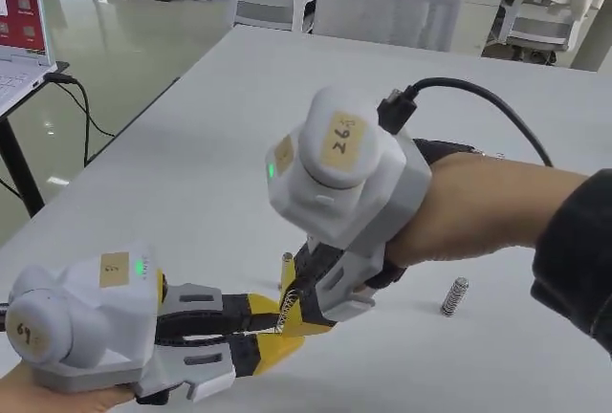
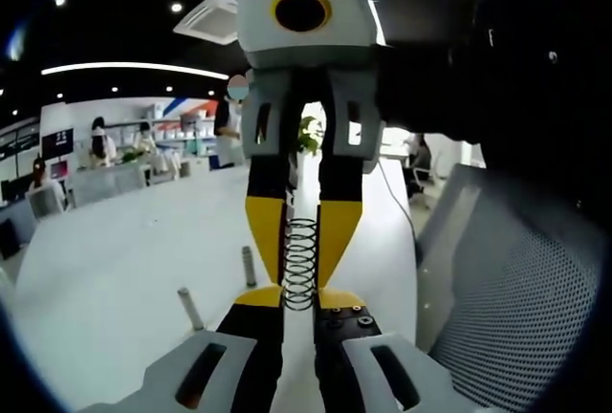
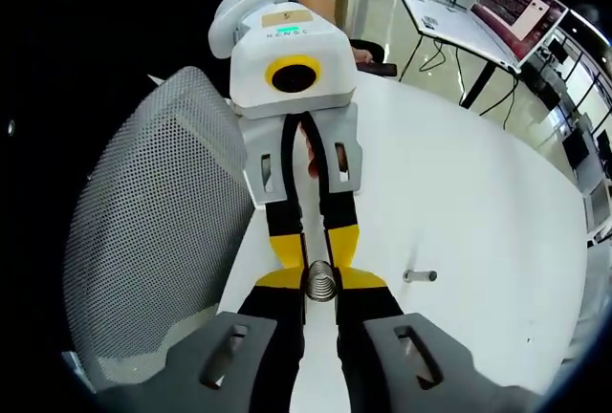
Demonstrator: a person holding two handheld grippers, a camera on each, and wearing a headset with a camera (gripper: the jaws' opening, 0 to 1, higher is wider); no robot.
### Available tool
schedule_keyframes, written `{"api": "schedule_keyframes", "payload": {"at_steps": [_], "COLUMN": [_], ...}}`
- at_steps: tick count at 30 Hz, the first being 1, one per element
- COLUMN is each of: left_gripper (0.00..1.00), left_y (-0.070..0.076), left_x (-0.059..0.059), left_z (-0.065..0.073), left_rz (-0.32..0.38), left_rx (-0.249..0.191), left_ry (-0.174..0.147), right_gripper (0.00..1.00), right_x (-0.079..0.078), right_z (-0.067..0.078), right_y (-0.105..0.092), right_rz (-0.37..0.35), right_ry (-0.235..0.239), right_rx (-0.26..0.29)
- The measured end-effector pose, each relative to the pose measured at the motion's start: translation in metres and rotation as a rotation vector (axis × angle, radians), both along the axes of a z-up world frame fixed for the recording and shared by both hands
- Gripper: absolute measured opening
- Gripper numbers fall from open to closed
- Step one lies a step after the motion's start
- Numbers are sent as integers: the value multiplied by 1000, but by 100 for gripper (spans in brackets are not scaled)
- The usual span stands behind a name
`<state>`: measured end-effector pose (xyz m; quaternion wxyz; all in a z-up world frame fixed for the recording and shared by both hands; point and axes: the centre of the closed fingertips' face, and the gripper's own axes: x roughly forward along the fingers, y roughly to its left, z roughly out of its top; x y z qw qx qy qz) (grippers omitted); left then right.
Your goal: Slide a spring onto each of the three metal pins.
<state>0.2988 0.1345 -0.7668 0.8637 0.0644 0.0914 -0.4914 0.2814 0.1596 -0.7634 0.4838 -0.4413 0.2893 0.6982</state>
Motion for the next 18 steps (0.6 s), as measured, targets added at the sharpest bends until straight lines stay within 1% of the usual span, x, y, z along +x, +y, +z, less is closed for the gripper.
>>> {"api": "schedule_keyframes", "payload": {"at_steps": [6,9,13,18], "left_gripper": [6,8,12,19], "left_y": [2,3,6,7], "left_x": [0,-1,2,6], "left_z": [-1,-4,-6,-9], "left_rz": [11,13,22,23], "left_rx": [-13,-15,-20,-25], "left_ry": [9,23,34,43], "right_gripper": [8,8,8,8], "right_x": [2,3,5,10], "right_z": [-2,-2,-1,0], "right_y": [0,1,3,2], "right_rz": [-3,-7,-12,-25], "right_ry": [-5,-1,-1,-1], "right_rx": [-11,-8,-5,-5]}}
